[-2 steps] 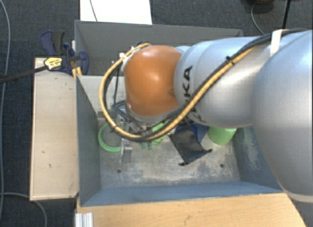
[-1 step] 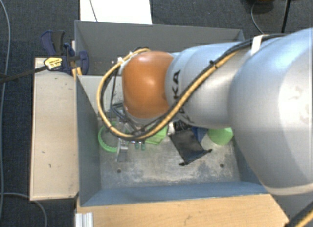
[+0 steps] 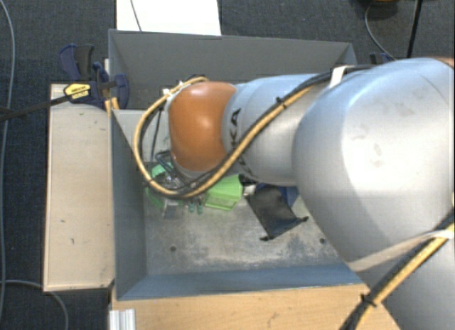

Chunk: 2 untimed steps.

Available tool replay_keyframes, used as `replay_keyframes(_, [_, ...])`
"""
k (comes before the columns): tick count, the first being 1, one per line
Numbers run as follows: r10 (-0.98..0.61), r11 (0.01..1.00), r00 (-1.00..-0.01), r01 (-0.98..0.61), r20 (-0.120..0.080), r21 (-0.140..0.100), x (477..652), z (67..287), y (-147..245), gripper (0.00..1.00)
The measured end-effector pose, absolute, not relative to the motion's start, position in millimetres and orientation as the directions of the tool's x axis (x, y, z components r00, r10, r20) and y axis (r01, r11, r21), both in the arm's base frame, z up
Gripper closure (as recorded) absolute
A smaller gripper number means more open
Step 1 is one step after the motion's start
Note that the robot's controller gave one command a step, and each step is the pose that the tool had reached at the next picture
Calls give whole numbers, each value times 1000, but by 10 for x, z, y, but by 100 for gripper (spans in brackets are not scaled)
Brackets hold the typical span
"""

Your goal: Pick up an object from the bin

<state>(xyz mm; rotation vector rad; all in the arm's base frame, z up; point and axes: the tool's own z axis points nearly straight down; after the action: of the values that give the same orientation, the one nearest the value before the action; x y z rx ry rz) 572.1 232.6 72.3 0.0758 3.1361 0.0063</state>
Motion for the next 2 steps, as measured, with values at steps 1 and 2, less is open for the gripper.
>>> replay_keyframes(1, [50,999,-999,50,-5,4,5721,724,2325,100])
replay_keyframes(2, [47,999,-999,47,2,1,5708,1177,2360,100])
